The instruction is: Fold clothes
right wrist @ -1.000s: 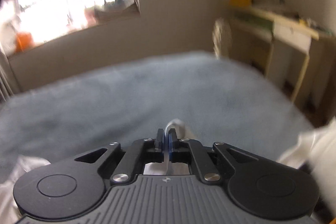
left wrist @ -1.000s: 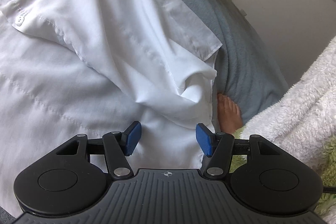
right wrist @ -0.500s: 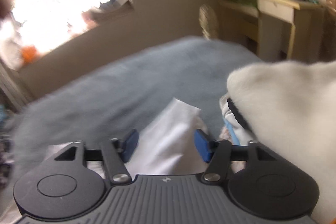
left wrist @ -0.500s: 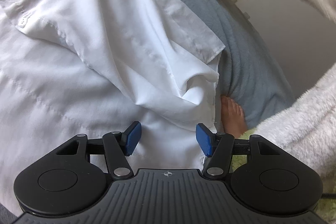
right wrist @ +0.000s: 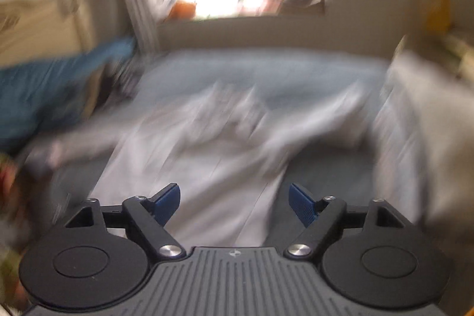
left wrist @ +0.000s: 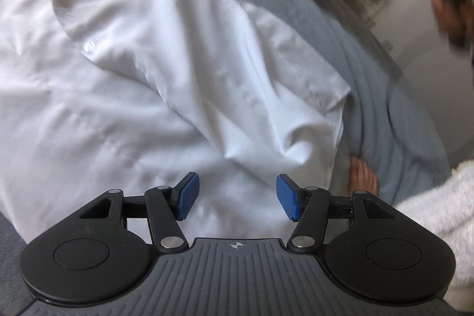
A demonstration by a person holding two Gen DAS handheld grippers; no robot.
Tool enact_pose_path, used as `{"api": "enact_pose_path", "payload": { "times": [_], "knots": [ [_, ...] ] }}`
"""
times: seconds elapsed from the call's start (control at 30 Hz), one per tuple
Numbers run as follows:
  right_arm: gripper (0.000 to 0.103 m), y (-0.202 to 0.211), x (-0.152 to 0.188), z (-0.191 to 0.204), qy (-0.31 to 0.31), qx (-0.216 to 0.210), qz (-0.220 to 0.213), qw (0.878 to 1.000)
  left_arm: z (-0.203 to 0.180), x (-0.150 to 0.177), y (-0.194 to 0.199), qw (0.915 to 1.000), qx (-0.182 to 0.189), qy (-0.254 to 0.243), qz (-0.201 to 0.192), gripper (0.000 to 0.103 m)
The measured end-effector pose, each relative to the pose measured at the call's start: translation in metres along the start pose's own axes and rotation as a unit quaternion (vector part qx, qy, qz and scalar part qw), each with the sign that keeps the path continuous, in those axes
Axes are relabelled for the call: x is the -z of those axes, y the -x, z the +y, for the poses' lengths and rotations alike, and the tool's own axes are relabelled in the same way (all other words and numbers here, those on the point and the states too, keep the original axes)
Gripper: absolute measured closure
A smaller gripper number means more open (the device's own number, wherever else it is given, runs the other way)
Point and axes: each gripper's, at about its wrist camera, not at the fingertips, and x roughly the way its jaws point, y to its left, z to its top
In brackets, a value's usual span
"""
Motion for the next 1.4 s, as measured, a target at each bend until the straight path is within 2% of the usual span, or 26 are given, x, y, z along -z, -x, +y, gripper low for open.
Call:
{"api": "enact_pose_path", "payload": {
  "times": [0.07, 0.17, 0.23, 0.33, 0.47, 0.5, 0.53, 0.6, 0.67, 0.73, 0.83, 1.13, 1.4],
  "knots": [
    [0.037, -0.015, 0.027, 0.024, 0.055, -0.001, 0.031, 0.998, -0.005, -0.003, 0.005, 0.9999, -0.004, 0.002, -0.017, 0.045],
    [0.047, -0.037, 0.066, 0.061, 0.137, -0.003, 0.076, 0.988, -0.017, -0.009, 0.004, 0.9992, -0.019, -0.007, -0.034, 0.045],
    [0.053, -0.051, 0.092, 0.084, 0.192, -0.004, 0.103, 0.976, -0.026, -0.012, 0.0, 0.9986, -0.03, -0.014, -0.041, 0.045],
    [0.06, -0.061, 0.113, 0.105, 0.272, 0.008, 0.114, 0.955, -0.035, -0.015, -0.012, 0.9983, -0.04, -0.021, -0.038, 0.045],
    [0.065, -0.075, 0.141, 0.118, 0.346, 0.021, 0.129, 0.929, -0.041, -0.019, -0.026, 0.9984, -0.042, -0.023, -0.031, 0.045],
    [0.072, -0.078, 0.147, 0.119, 0.356, 0.026, 0.132, 0.925, -0.043, -0.02, -0.028, 0.9984, -0.042, -0.025, -0.03, 0.045],
    [0.076, -0.08, 0.151, 0.119, 0.36, 0.032, 0.132, 0.923, -0.044, -0.02, -0.031, 0.9984, -0.041, -0.028, -0.028, 0.046],
    [0.093, -0.082, 0.155, 0.117, 0.347, 0.044, 0.127, 0.928, -0.047, -0.021, -0.035, 0.9981, -0.044, -0.035, -0.024, 0.046],
    [0.101, -0.08, 0.154, 0.114, 0.325, 0.06, 0.116, 0.937, -0.049, -0.021, -0.039, 0.998, -0.045, -0.041, -0.02, 0.046],
    [0.103, -0.072, 0.149, 0.108, 0.296, 0.079, 0.098, 0.947, -0.051, -0.021, -0.042, 0.9979, -0.043, -0.045, -0.017, 0.046],
    [0.103, -0.061, 0.145, 0.1, 0.269, 0.111, 0.082, 0.953, -0.054, -0.021, -0.044, 0.9979, -0.037, -0.052, -0.014, 0.046],
    [0.103, -0.031, 0.147, 0.071, 0.227, 0.232, 0.062, 0.944, -0.065, -0.024, -0.056, 0.9968, -0.022, -0.076, -0.002, 0.046],
    [0.103, -0.023, 0.158, 0.059, 0.188, 0.298, 0.059, 0.934, -0.069, -0.021, -0.059, 0.9965, -0.019, -0.082, 0.003, 0.046]
  ]
}}
